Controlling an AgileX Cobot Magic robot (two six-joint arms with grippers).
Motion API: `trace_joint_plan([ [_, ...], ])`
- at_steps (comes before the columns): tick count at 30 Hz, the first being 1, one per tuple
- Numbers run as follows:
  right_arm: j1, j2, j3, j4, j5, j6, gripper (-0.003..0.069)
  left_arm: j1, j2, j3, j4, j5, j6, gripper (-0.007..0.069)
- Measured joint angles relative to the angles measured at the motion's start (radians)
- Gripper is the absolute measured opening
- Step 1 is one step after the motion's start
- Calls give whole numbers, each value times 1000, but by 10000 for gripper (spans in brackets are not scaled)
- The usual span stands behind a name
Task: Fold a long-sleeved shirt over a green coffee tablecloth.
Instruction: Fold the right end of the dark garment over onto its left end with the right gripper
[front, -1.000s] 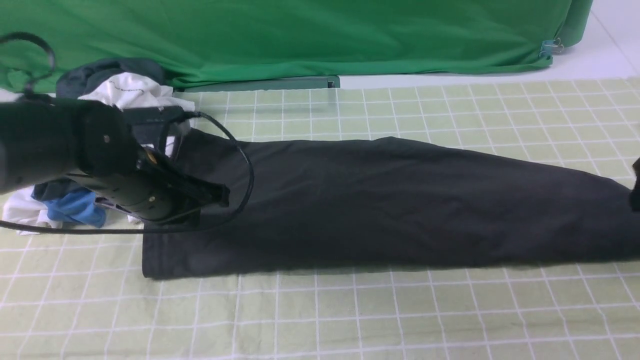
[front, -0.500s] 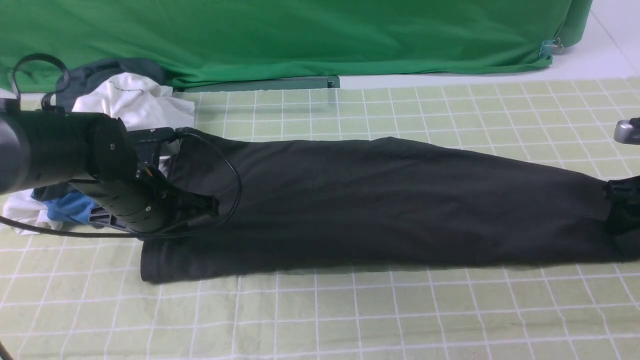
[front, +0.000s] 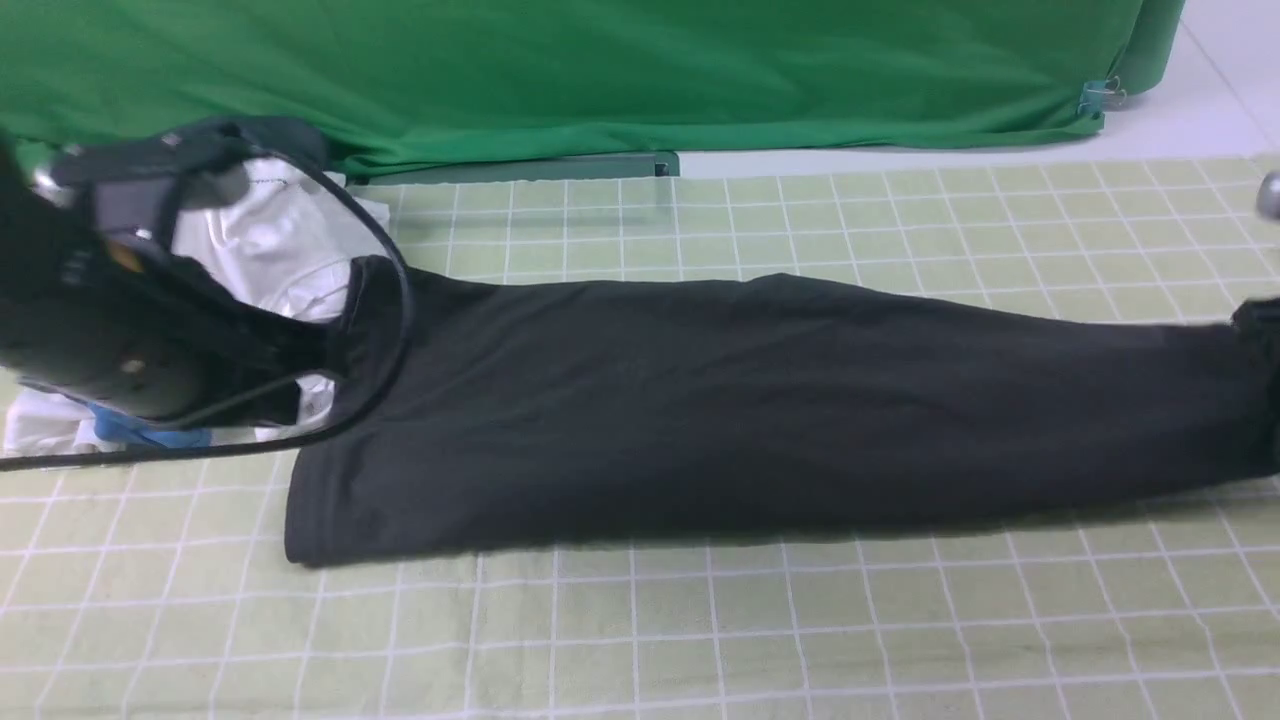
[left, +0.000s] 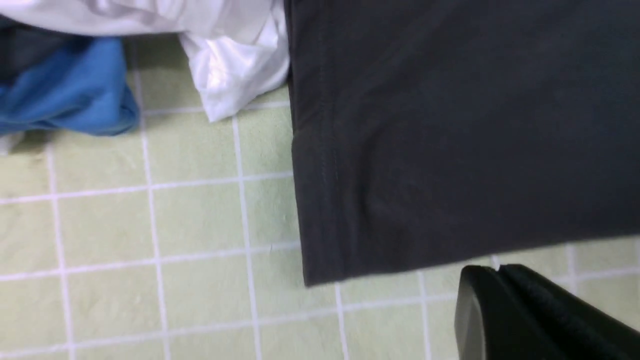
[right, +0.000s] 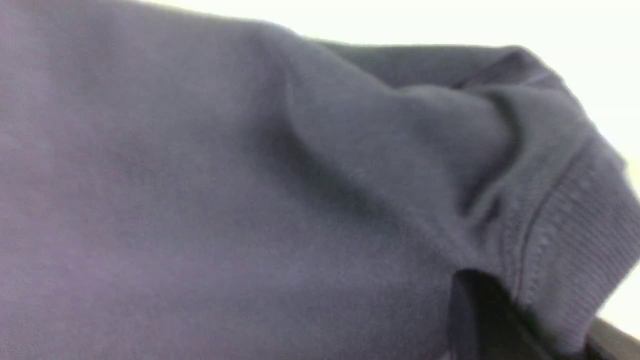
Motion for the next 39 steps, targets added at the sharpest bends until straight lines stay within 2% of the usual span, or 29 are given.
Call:
trace_joint_plan([
  [7,38,-105,-91,-4,97,58,31,0,-212,7,48,73,-8,11],
  [13,209,-145,-211,-8,189,129,31,0,-274,8,47,83,-16,11],
  [19,425,-142,-294,1,188,222,31,0,-275,34,33,80,-20,11],
  [21,524,-128,-319,36,168,246,31,0,-275,67,5,64,-20,11],
  [26,645,-88,-334,110,104,276,31,0,-275,126,-38,44,-20,11],
  [28,724,-45,-335,171,40,282,31,0,-275,157,-64,25,-7,11],
  [33,826,43,-335,278,-75,282,31,0,-284,174,-73,15,-4,11],
  [39,913,152,-376,362,-164,280,31,3,-353,176,-19,-11,-35,11],
])
